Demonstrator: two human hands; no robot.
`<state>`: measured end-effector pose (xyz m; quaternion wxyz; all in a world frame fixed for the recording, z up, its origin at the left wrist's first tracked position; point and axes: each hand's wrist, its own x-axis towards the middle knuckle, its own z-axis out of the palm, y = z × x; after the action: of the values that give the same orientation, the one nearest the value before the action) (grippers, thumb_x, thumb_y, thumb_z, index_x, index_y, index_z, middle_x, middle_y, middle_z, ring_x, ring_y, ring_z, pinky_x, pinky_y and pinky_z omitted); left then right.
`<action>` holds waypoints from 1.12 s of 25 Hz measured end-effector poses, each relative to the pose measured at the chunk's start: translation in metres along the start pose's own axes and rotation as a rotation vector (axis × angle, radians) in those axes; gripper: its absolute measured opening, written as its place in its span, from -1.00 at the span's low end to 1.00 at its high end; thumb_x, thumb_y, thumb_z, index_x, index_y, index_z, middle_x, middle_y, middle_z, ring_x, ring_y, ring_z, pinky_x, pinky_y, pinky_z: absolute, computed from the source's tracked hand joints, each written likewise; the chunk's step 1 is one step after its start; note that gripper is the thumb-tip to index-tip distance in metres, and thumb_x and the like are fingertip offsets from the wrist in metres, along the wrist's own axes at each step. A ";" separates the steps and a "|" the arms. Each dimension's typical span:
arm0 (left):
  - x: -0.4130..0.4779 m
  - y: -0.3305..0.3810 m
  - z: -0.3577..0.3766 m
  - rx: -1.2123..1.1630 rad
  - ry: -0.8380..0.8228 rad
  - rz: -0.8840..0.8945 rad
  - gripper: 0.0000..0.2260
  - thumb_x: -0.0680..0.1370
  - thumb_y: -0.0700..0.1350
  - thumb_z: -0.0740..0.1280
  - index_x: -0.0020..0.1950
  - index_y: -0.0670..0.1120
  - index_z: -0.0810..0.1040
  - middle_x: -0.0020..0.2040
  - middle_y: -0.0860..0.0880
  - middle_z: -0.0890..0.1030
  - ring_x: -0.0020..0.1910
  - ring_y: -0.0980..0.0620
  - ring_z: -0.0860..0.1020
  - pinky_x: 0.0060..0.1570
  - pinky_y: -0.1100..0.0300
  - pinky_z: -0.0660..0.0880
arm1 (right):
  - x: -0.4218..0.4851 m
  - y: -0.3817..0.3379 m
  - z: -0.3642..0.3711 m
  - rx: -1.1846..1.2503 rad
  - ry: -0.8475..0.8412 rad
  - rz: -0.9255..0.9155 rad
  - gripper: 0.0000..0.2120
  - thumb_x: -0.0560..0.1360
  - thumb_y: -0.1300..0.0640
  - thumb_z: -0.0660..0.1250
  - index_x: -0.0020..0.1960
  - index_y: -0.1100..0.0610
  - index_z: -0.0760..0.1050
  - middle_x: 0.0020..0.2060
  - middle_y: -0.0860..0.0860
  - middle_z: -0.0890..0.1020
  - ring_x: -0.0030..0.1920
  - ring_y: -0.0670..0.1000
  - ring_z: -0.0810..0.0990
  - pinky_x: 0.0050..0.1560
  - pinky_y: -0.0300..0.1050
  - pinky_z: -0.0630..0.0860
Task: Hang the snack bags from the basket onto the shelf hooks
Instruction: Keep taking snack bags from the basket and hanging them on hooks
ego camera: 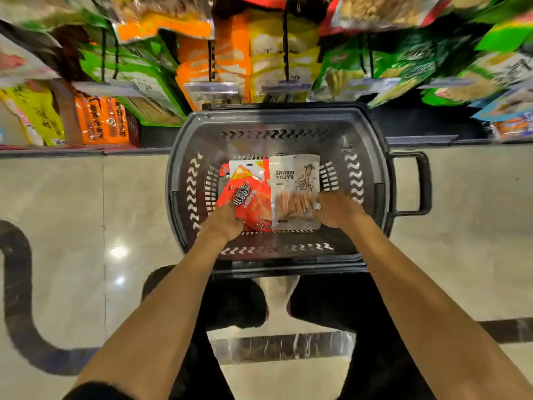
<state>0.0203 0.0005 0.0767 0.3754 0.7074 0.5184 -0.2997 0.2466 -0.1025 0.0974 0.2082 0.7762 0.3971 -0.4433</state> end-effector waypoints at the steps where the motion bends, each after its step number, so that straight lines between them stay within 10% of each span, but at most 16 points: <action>1: 0.022 -0.005 0.013 -0.040 -0.015 -0.017 -0.68 0.60 -0.06 0.20 0.29 -0.19 0.48 0.23 -0.25 0.56 0.21 -0.25 0.52 0.13 0.01 0.45 | 0.022 0.000 0.011 0.016 0.009 -0.001 -0.61 0.60 0.02 0.22 0.38 0.17 0.39 0.31 0.18 0.50 0.29 0.21 0.49 0.19 0.04 0.47; 9: 0.145 -0.036 0.086 -0.193 -0.087 -0.156 -0.66 0.60 -0.09 0.24 0.34 -0.20 0.49 0.34 -0.24 0.51 0.31 -0.21 0.47 0.27 0.07 0.39 | 0.146 0.002 0.056 0.066 0.035 0.025 -0.63 0.58 0.06 0.21 0.33 0.18 0.41 0.21 0.20 0.57 0.20 0.21 0.57 0.13 0.02 0.54; 12: 0.166 -0.040 0.108 -0.534 -0.084 -0.236 -0.65 0.58 -0.17 0.28 0.37 -0.17 0.45 0.31 -0.20 0.53 0.25 -0.19 0.52 0.25 -0.04 0.47 | 0.173 0.005 0.072 0.114 0.055 0.096 -0.61 0.59 0.07 0.21 0.35 0.22 0.36 0.24 0.23 0.54 0.25 0.24 0.53 0.13 0.04 0.49; 15: 0.169 -0.035 0.116 -0.999 -0.121 -0.469 -0.80 0.57 -0.22 0.29 0.19 -0.15 0.49 -0.09 -0.10 0.58 -0.18 -0.05 0.54 -0.21 0.11 0.50 | 0.192 0.009 0.087 0.344 0.037 0.181 -0.47 0.55 0.06 0.30 0.44 0.20 0.26 0.28 0.20 0.51 0.27 0.22 0.52 0.18 0.03 0.48; 20: 0.181 -0.035 0.122 -1.244 -0.199 -0.605 -0.67 0.58 -0.11 0.33 0.32 -0.17 0.45 -0.05 -0.12 0.55 -0.01 -0.14 0.51 0.04 -0.02 0.41 | 0.206 0.014 0.096 0.613 0.098 0.359 -0.21 0.53 -0.03 0.34 0.53 0.27 0.00 0.36 0.22 0.43 0.37 0.25 0.41 0.35 0.08 0.41; 28: 0.202 -0.037 0.119 -1.374 -0.119 -0.512 -0.70 0.46 -0.13 0.50 0.12 -0.05 0.50 -0.02 -0.02 0.59 -0.14 0.05 0.51 -0.27 0.21 0.45 | 0.213 0.026 0.105 1.040 0.198 0.418 -0.48 0.35 0.00 0.57 0.19 0.24 0.54 0.12 0.14 0.65 0.11 0.16 0.62 0.22 0.03 0.53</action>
<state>0.0383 0.0095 -0.1600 0.6799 0.1520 0.7170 -0.0236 0.2747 -0.0969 -0.1396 -0.1560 0.8765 -0.0180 -0.4550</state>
